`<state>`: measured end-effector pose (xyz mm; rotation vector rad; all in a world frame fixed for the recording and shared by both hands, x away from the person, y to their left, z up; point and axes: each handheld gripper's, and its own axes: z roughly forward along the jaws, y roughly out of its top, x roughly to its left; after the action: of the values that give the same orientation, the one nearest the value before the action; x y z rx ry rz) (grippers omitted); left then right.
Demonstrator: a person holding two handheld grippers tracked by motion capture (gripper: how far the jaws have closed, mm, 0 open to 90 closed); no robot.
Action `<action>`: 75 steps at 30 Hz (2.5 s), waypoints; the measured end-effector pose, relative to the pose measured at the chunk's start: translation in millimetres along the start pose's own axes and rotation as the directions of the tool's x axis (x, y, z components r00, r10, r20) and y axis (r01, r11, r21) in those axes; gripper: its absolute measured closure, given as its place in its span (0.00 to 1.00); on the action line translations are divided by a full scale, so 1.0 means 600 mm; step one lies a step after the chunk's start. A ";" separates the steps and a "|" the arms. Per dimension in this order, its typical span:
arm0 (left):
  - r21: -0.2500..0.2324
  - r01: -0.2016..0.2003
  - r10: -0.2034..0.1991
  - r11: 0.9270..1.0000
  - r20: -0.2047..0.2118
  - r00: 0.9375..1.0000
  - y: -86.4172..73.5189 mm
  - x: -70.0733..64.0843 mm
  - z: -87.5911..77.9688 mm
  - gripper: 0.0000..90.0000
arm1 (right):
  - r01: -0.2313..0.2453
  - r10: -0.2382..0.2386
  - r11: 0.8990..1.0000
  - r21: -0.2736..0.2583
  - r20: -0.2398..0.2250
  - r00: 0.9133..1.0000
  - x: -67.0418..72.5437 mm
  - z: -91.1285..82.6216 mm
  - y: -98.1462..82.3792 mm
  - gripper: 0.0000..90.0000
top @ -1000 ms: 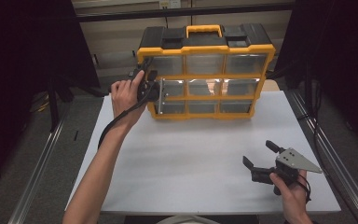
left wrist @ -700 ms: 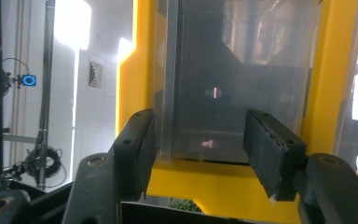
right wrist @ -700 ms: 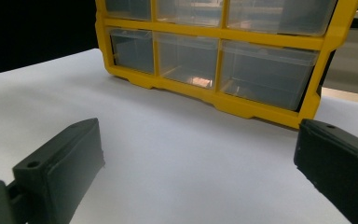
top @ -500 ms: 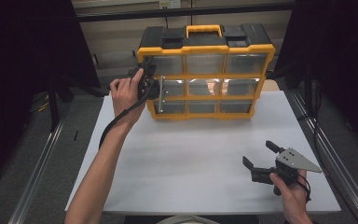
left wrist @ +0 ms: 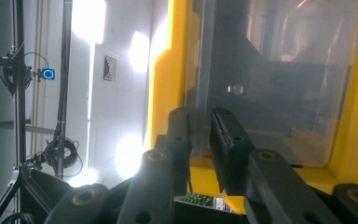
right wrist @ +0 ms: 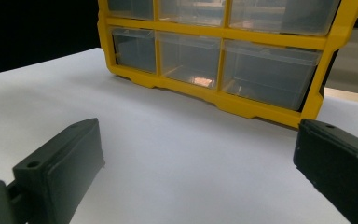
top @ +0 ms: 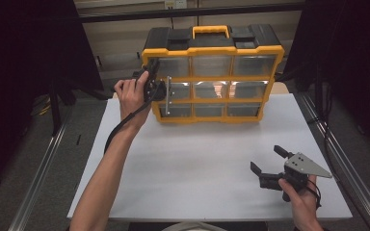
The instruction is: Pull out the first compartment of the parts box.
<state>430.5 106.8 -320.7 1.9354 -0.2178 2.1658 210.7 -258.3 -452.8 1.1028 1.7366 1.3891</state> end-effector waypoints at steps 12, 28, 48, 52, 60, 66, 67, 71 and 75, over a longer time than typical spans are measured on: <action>-0.002 -0.032 0.032 0.999 -0.018 0.999 0.000 -0.003 -0.002 0.92 | -0.002 0.002 1.000 0.003 -0.004 1.000 -0.001 -0.001 0.000 0.01; -0.040 -0.030 0.027 0.999 -0.051 0.998 0.000 -0.003 -0.018 0.91 | -0.004 0.004 1.000 0.005 -0.008 1.000 0.000 -0.001 0.000 0.01; -0.043 -0.021 0.021 0.999 0.013 1.000 -0.006 0.014 -0.020 0.84 | -0.002 0.002 1.000 -0.004 -0.009 1.000 -0.001 0.000 0.001 0.01; -0.038 -0.046 0.047 0.998 0.029 0.998 -0.003 0.016 -0.018 0.85 | 0.001 -0.001 1.000 -0.002 -0.014 1.000 0.000 0.000 0.001 0.01; -0.048 -0.047 0.048 0.998 0.015 0.999 -0.001 0.015 -0.021 0.89 | -0.001 0.001 1.000 -0.005 -0.013 1.000 -0.001 -0.001 0.001 0.01; -0.050 -0.023 0.024 0.998 0.021 0.999 0.000 0.014 -0.029 0.89 | -0.001 0.001 1.000 -0.006 -0.013 1.000 -0.001 -0.001 0.001 0.01; -0.062 -0.026 0.027 0.998 0.017 0.999 -0.001 0.014 -0.029 0.89 | -0.002 0.002 1.000 -0.005 -0.015 1.000 0.000 -0.001 0.001 0.01; -0.053 -0.028 0.029 0.998 0.021 0.999 -0.001 0.016 -0.035 0.89 | -0.002 0.002 1.000 -0.009 -0.014 1.000 0.000 -0.001 0.001 0.01; -0.063 -0.030 0.031 0.998 0.009 0.999 0.000 0.017 -0.038 0.89 | 0.000 0.000 1.000 -0.008 -0.015 1.000 0.000 -0.002 0.001 0.01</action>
<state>407.7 113.5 -313.5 1.9211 -0.3147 2.1424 210.1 -258.9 -451.8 1.0908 1.7404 1.4065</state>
